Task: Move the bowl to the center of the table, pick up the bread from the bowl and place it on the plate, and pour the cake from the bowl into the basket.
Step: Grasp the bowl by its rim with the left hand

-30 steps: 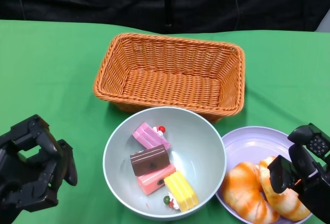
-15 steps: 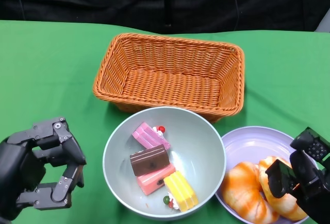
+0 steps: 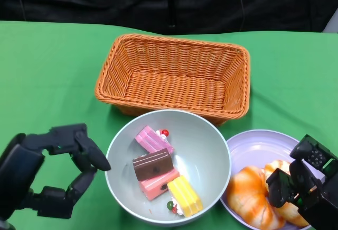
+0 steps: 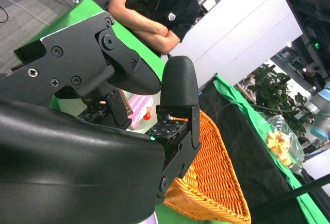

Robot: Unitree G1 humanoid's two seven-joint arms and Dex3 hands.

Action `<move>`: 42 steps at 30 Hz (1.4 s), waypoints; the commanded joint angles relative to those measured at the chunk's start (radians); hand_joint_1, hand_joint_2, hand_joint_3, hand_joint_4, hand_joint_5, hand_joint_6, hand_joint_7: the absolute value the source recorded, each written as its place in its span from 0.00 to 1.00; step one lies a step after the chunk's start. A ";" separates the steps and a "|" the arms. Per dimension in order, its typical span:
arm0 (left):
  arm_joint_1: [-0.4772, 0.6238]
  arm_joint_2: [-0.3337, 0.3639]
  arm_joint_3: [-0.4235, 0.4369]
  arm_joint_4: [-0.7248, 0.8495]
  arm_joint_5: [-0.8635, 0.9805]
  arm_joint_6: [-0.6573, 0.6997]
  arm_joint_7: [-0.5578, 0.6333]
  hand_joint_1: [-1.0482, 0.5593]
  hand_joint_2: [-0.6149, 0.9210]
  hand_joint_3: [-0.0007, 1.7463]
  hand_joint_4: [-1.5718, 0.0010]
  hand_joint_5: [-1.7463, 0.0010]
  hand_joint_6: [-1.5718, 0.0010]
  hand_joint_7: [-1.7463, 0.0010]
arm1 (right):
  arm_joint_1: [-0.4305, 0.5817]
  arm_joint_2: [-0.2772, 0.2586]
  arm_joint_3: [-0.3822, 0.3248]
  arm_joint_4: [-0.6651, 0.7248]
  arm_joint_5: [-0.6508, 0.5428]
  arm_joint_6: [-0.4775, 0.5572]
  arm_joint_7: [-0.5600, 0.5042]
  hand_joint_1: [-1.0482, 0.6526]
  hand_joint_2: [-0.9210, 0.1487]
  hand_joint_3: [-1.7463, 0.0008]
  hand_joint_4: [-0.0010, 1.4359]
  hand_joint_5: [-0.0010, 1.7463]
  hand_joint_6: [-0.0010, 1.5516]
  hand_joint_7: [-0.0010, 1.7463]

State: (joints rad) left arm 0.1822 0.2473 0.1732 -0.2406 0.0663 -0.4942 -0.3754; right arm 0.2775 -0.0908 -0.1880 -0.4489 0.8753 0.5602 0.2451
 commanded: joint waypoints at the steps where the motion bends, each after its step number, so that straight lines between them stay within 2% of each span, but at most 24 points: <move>1: -0.003 0.067 0.000 -0.004 0.153 -0.087 0.043 0.50 0.57 0.64 0.51 0.53 0.46 0.62 | -0.004 0.004 0.000 0.006 -0.010 -0.008 -0.019 0.53 0.27 0.36 0.58 1.00 0.40 1.00; 2: -0.007 0.084 -0.003 -0.004 0.195 -0.114 0.052 0.52 0.59 0.58 0.51 0.62 0.43 0.73 | -0.005 0.005 0.000 0.007 -0.012 -0.008 -0.020 0.53 0.26 0.37 0.57 1.00 0.40 1.00; 3: -0.014 0.097 -0.007 0.001 0.221 -0.137 0.061 0.53 0.60 0.55 0.51 0.66 0.41 0.78 | -0.005 0.007 0.001 0.008 -0.014 -0.008 -0.021 0.53 0.25 0.37 0.57 1.00 0.40 1.00; 4: -0.024 0.114 -0.011 0.012 0.247 -0.164 0.069 0.54 0.61 0.53 0.51 0.68 0.40 0.81 | -0.005 0.008 0.001 0.008 -0.015 -0.008 -0.024 0.53 0.25 0.38 0.57 1.00 0.40 1.00; 7: -0.061 0.172 -0.021 0.056 0.325 -0.258 0.098 0.51 0.70 0.35 0.54 0.76 0.37 0.94 | -0.006 0.016 0.000 0.003 -0.011 0.000 -0.042 0.53 0.25 0.38 0.57 1.00 0.40 1.00; 13: -0.146 0.301 -0.061 0.146 0.404 -0.407 0.106 0.42 0.87 0.09 0.59 0.87 0.39 1.00 | -0.010 0.023 0.003 0.000 -0.007 0.008 -0.075 0.53 0.23 0.36 0.57 1.00 0.40 1.00; 15: -0.171 0.331 -0.072 0.162 0.431 -0.443 0.116 0.40 0.89 0.04 0.59 0.91 0.39 1.00 | -0.012 0.024 0.003 0.001 -0.005 0.011 -0.082 0.53 0.24 0.36 0.57 1.00 0.40 1.00; 20: -0.248 0.392 -0.096 0.199 0.527 -0.531 0.143 0.34 0.92 0.01 0.58 0.95 0.40 1.00 | -0.014 0.029 0.000 -0.007 0.004 0.022 -0.106 0.53 0.24 0.35 0.57 1.00 0.40 1.00; 25: -0.305 0.429 -0.141 0.235 0.588 -0.570 0.151 0.36 0.94 0.01 0.55 0.96 0.41 1.00 | -0.013 0.030 -0.005 -0.019 0.009 0.027 -0.129 0.53 0.23 0.35 0.57 1.00 0.40 1.00; 30: -0.350 0.418 -0.181 0.335 0.628 -0.630 0.221 0.39 0.94 0.00 0.52 0.96 0.40 1.00 | -0.018 0.032 -0.007 -0.026 0.017 0.036 -0.151 0.53 0.23 0.36 0.57 1.00 0.41 1.00; 34: -0.373 0.405 -0.220 0.404 0.654 -0.657 0.274 0.39 0.98 0.02 0.51 0.97 0.40 1.00 | -0.017 0.036 -0.010 -0.034 0.031 0.044 -0.170 0.53 0.22 0.36 0.58 1.00 0.41 1.00; 42: -0.414 0.405 -0.284 0.501 0.670 -0.681 0.320 0.38 0.98 0.00 0.51 0.97 0.42 1.00 | -0.014 0.046 -0.009 -0.064 0.057 0.060 -0.222 0.54 0.21 0.37 0.59 1.00 0.43 0.95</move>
State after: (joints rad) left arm -0.2188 0.6420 -0.1042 0.2433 0.7181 -1.1691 -0.0730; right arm 0.2652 -0.0450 -0.1914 -0.4972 0.9177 0.6138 0.0354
